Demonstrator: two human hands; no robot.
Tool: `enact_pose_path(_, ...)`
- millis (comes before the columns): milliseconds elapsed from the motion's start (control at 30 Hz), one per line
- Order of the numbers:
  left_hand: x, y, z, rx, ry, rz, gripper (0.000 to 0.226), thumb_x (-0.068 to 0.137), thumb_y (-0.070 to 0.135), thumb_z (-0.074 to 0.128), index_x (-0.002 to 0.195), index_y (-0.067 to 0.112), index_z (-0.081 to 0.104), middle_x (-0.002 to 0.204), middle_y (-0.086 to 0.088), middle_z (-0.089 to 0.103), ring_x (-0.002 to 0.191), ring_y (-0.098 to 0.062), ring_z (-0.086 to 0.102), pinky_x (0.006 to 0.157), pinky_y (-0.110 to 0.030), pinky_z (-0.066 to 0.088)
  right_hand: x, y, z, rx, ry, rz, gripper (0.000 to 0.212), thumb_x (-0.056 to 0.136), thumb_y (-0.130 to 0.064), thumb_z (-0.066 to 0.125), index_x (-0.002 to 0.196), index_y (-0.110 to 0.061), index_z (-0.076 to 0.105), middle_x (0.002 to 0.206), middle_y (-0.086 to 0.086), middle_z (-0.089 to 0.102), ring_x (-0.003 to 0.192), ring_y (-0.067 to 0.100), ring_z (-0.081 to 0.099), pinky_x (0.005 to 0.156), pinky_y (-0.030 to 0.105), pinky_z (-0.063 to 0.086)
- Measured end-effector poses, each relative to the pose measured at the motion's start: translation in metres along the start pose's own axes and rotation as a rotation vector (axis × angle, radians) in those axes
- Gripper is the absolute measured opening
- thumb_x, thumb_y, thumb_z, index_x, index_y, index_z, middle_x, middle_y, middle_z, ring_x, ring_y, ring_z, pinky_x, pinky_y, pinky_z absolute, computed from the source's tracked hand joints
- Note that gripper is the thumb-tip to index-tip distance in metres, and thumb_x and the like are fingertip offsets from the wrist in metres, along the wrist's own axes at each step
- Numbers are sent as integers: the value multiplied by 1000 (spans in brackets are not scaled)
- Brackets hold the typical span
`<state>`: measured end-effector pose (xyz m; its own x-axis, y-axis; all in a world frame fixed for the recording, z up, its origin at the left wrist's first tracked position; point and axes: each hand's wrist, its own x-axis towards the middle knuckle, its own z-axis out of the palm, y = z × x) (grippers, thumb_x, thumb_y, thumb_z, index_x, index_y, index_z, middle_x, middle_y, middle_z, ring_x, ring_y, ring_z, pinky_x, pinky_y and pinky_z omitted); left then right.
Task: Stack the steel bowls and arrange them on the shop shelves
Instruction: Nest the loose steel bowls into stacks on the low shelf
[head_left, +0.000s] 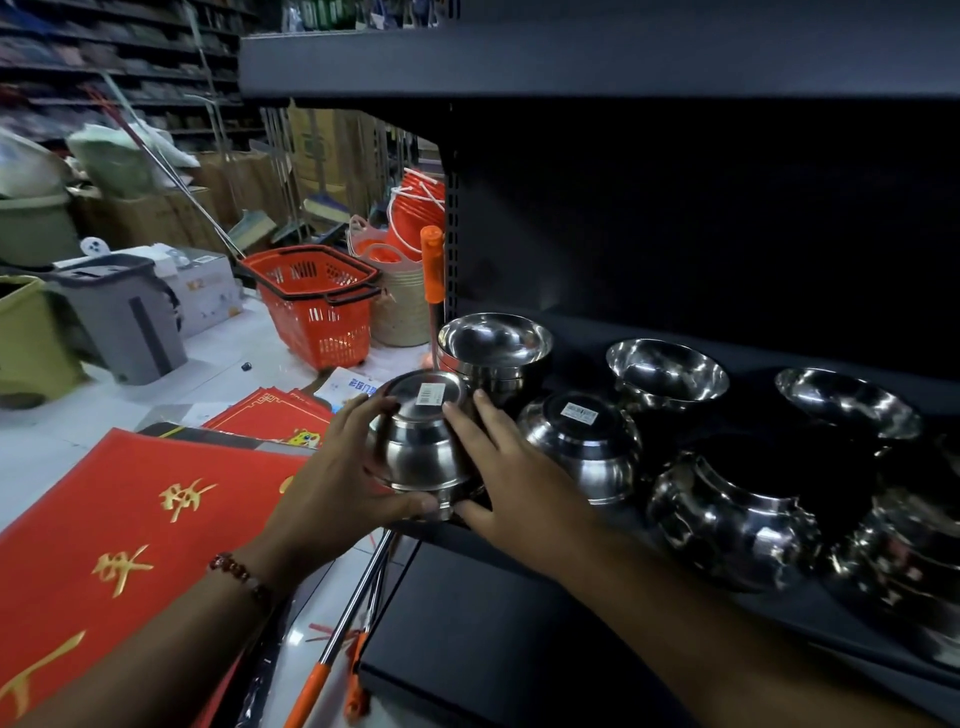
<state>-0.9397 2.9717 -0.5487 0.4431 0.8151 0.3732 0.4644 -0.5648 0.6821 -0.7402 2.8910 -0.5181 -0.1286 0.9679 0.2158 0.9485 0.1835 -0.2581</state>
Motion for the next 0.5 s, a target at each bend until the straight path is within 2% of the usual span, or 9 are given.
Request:
enact_pose_path(133, -1, 7, -5, -86, 93, 38, 104, 52, 63, 87, 139, 40, 37, 146, 13, 40, 131, -6, 43, 103, -33, 44, 2, 0, -9, 11, 67, -64, 97, 86, -29, 68, 155, -38, -1, 165, -7, -10, 152, 20, 6, 108, 41, 42)
enact_pose_path(233, -1, 17, -9, -113, 149, 62, 99, 51, 56, 85, 136, 47, 35, 147, 7, 41, 132, -10, 43, 103, -23, 42, 2, 2, -24, 40, 131, -99, 98, 84, -26, 71, 156, -36, 4, 165, -7, -6, 150, 21, 17, 109, 39, 38)
enact_pose_path(300, -1, 25, -13, -188, 156, 46, 103, 48, 56, 91, 133, 54, 33, 145, 7, 44, 129, -10, 48, 94, -16, 43, 0, 3, -34, 71, 184, -105, 99, 83, -24, 72, 156, -37, 6, 165, -8, -3, 148, 22, 25, 109, 38, 40)
enact_pose_path(400, -5, 43, -17, -312, 144, 29, 98, 47, 56, 87, 130, 59, 35, 140, 15, 49, 122, -8, 56, 88, -24, 49, -3, 7, -50, 112, 244, -94, 97, 85, -22, 70, 155, -39, 5, 165, -11, 2, 148, 17, 23, 113, 37, 36)
enact_pose_path(500, -8, 62, -15, -474, 100, 55, 94, 48, 49, 85, 131, 49, 40, 128, 27, 54, 107, -8, 67, 74, -20, 56, -8, 10, -64, 212, 331, -79, 90, 86, -14, 66, 155, -34, 12, 162, -9, 18, 146, 9, 25, 115, 29, 31)
